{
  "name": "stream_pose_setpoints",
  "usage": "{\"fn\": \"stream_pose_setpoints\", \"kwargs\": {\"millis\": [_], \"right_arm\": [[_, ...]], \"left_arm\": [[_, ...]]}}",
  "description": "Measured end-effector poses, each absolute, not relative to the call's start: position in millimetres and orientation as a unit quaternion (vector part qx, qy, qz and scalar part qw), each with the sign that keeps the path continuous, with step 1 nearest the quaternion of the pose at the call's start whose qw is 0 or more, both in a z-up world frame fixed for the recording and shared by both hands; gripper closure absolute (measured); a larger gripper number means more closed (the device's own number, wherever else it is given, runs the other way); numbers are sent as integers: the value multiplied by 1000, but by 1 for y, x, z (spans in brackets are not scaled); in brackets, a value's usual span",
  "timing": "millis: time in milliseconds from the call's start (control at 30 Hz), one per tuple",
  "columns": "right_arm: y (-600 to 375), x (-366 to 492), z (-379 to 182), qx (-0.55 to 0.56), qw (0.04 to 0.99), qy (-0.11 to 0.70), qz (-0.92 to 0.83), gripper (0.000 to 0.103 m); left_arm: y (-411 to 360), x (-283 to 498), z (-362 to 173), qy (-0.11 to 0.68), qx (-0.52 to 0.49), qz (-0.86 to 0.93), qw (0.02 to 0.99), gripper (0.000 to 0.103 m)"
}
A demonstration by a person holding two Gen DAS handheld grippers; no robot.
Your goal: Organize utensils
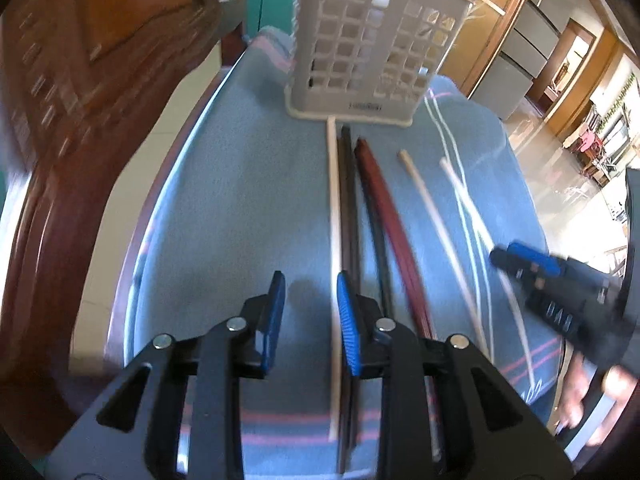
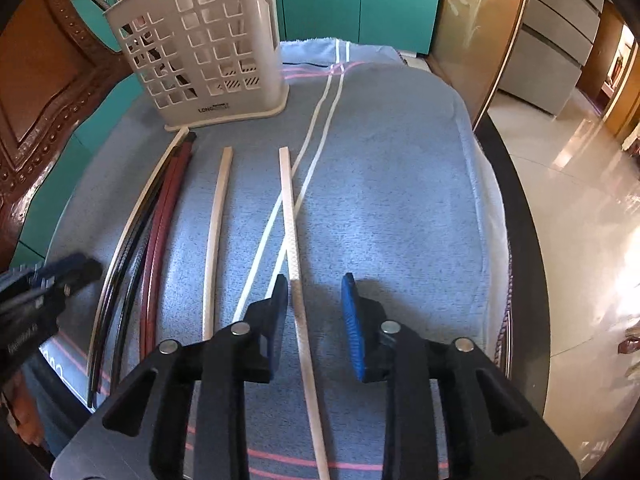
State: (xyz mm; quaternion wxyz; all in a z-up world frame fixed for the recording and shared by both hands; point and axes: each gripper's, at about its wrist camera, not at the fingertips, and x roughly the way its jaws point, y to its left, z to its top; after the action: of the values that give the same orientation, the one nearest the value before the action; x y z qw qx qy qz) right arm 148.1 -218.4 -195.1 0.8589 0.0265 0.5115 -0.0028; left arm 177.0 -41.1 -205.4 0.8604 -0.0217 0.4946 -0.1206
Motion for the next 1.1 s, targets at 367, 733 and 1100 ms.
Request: {"fn": "stream_pose_setpoints", "kwargs": {"millis": [367, 733, 1100], "right_arm": [[-214, 152, -197, -2, 867, 499, -6, 65], [-215, 149, -197, -3, 872, 489, -7, 61], [-214, 148, -198, -3, 870, 493, -13, 57]], "left_arm": [[-59, 231, -214, 505, -1, -126, 854, 77], [-36, 180, -207, 507, -27, -148, 849, 97], [-36, 233, -190, 497, -38, -137, 856, 93]]}}
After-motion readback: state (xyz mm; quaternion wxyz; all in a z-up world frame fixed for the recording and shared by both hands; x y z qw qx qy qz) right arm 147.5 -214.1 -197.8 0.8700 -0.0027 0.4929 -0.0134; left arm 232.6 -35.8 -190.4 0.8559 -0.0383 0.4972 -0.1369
